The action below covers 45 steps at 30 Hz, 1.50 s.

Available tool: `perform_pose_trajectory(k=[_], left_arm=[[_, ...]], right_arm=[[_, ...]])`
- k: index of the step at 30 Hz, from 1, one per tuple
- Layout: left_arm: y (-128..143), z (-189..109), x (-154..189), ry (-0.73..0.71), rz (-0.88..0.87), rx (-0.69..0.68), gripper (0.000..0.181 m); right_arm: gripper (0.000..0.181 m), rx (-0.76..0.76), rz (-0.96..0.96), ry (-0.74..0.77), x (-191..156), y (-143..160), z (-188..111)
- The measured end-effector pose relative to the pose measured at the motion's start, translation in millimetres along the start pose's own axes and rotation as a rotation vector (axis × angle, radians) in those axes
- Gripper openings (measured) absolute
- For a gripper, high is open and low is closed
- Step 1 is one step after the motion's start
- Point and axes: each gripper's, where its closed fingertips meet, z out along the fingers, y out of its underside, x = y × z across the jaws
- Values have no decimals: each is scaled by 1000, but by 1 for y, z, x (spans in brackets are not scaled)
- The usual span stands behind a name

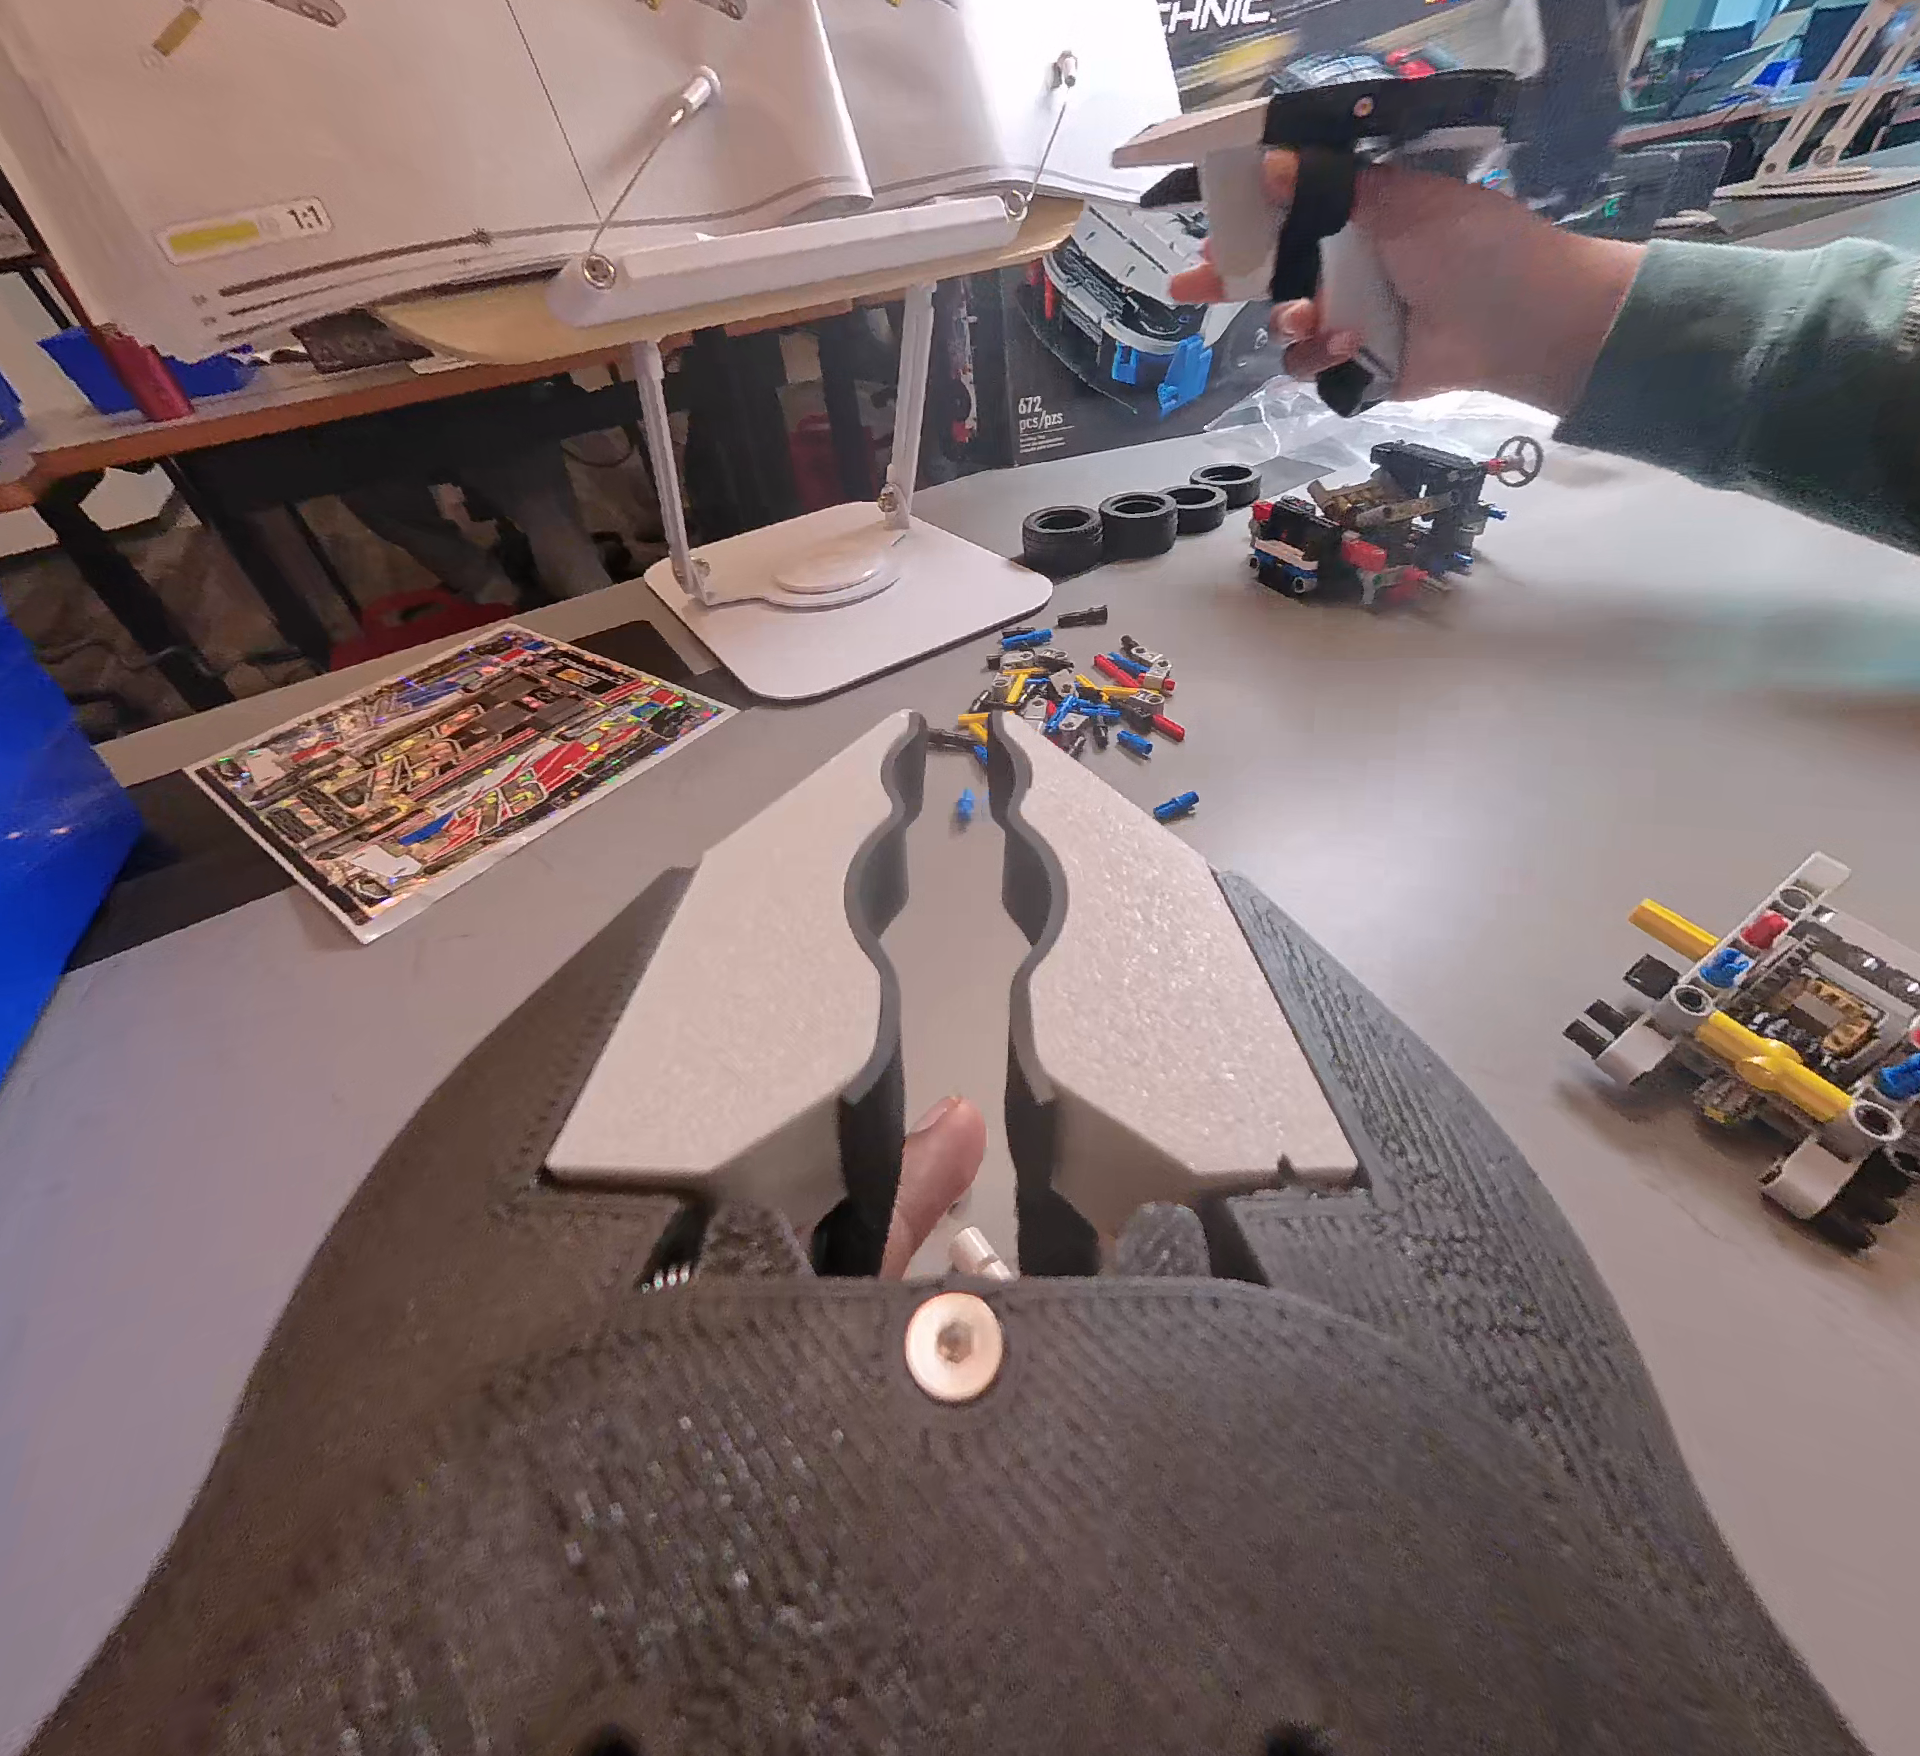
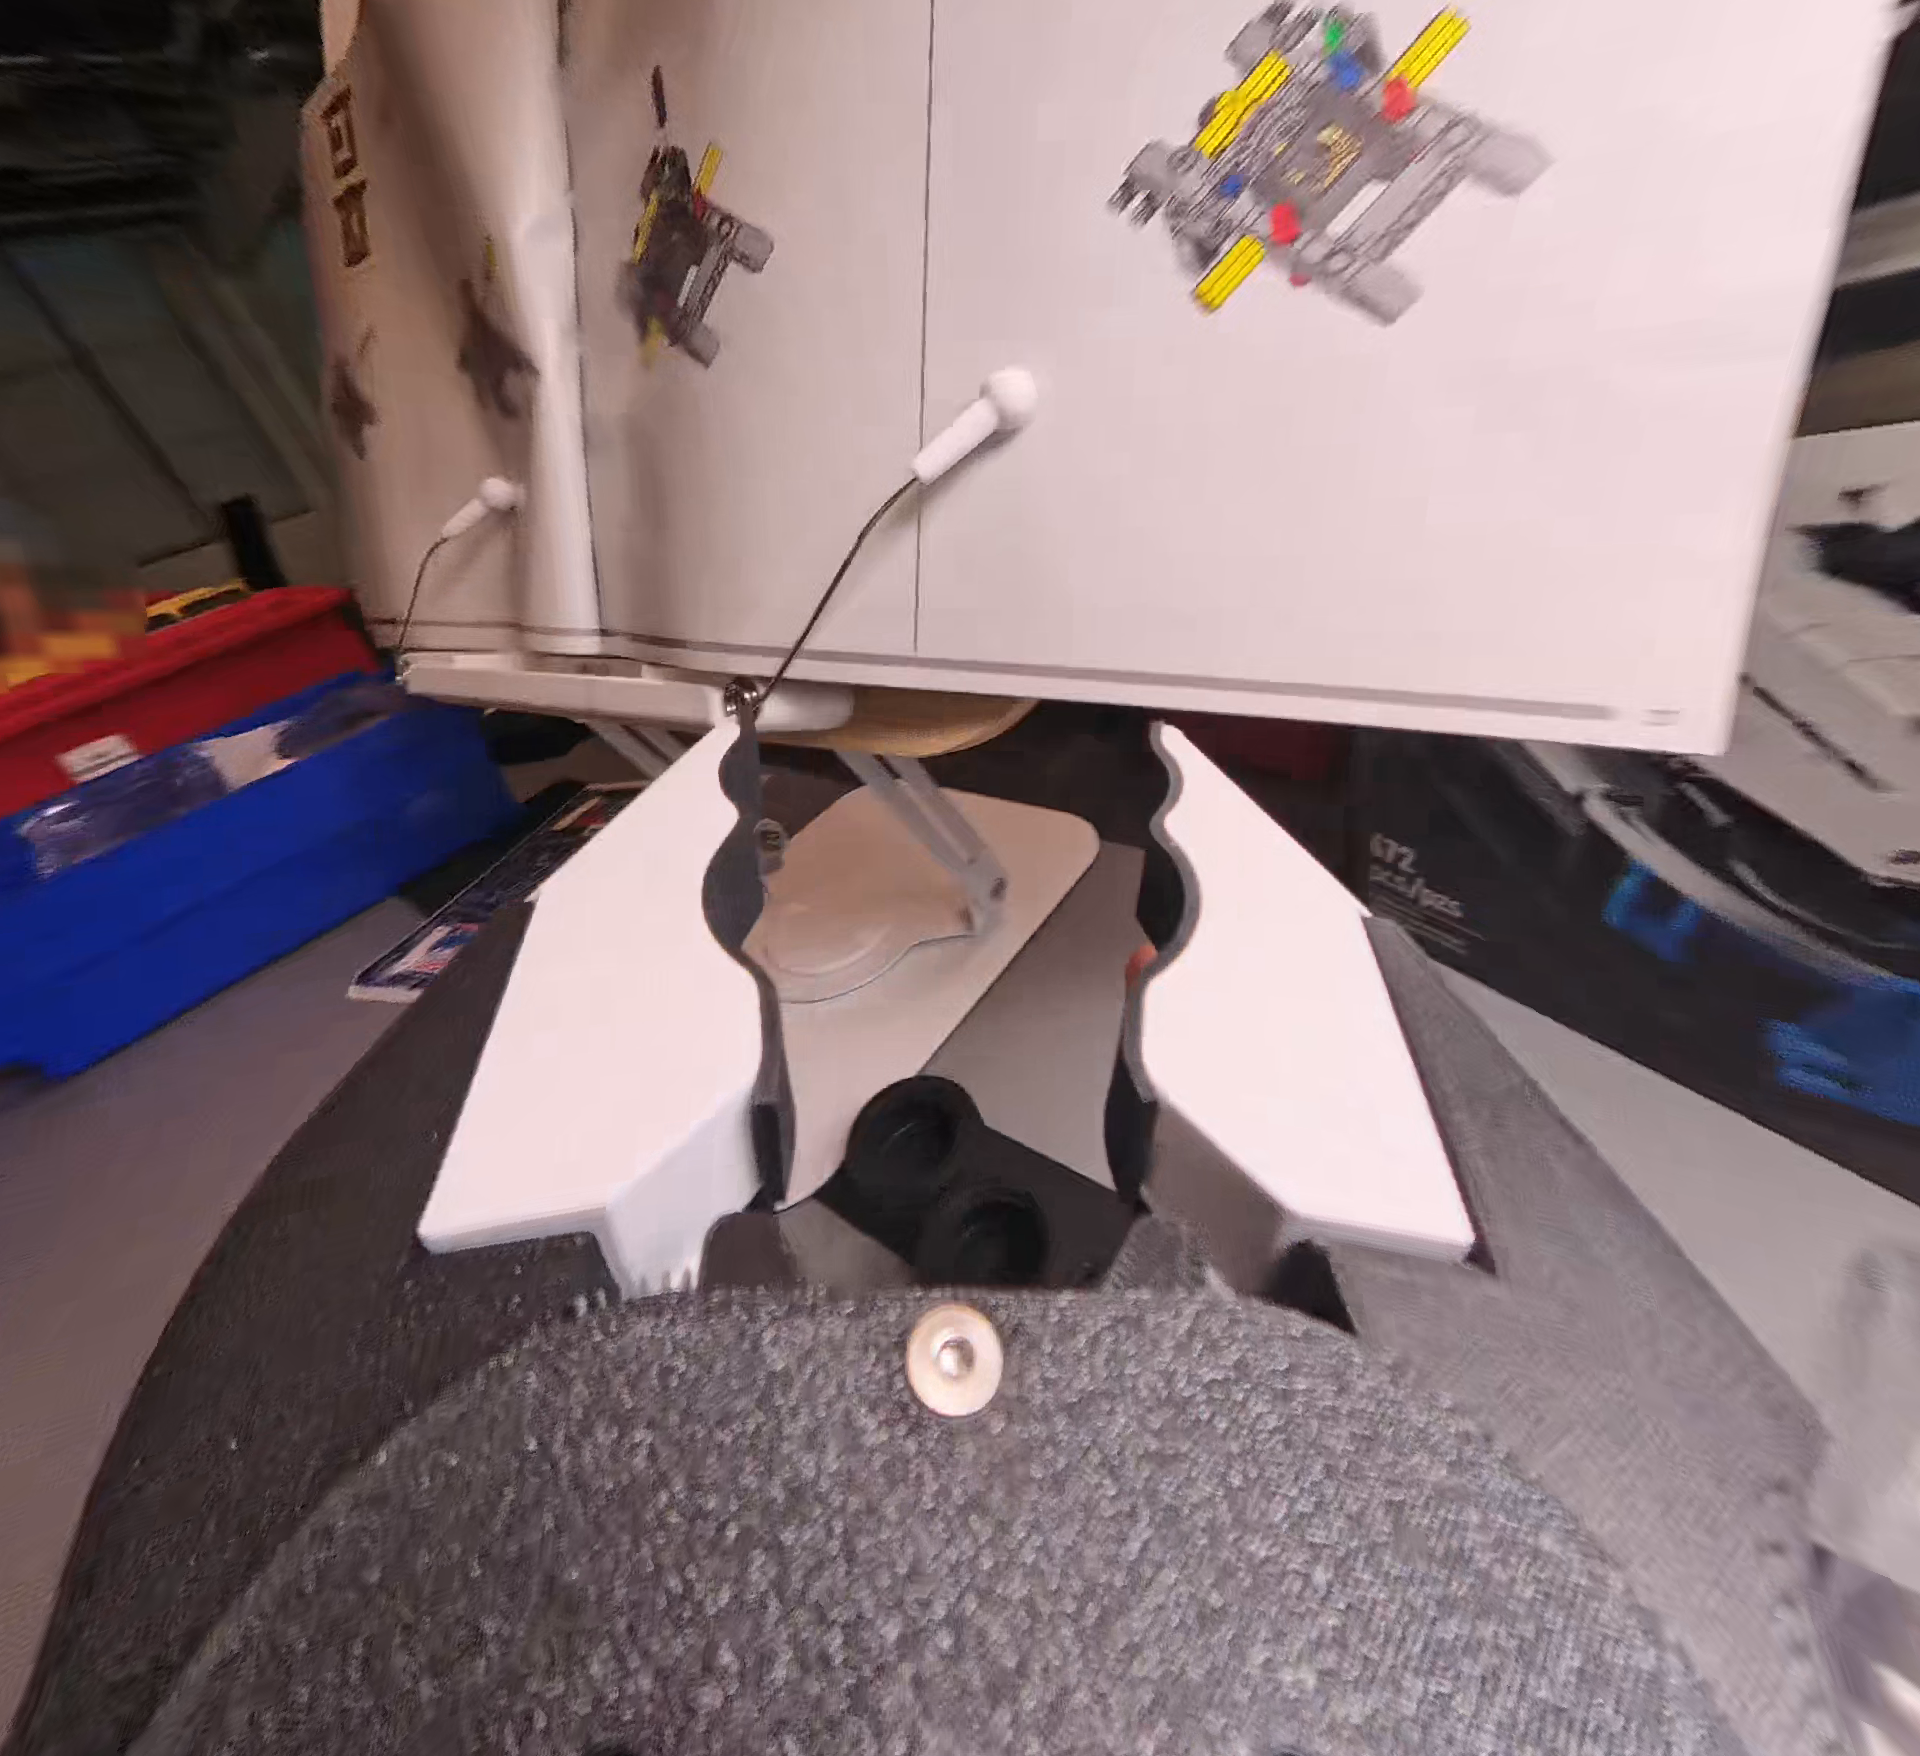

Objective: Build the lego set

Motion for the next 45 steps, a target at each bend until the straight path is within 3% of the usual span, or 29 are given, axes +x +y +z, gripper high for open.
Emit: perform_pose_trajectory(k=[4,9,15,23,28,33,37,45], left_arm=[[-3,-3,3,3,39,5,9],[-2,-6,-7,-39,-48,-12,11],[-3,-8,-19,-71,-106,13,27],[-3,-5,-8,-52,-27,10,29],[-4,-7,-11,-56,-72,12,36],[5,-5,-16,-65,-130,-44,67],[8,-5,-19,-87,-99,-69,77],[-2,-11,-24,-106,-50,-41,61]], right_arm=[[78,-46,165,-125,-2,10,30],[54,21,312,-284,-8,-1,39],[51,8,264,-201,-19,4,27],[51,24,228,-130,-28,7,21],[51,20,227,-139,-27,7,21],[51,-13,211,-162,-27,8,22],[52,-41,182,-161,-25,7,23],[55,-118,256,-194,-23,11,20]])
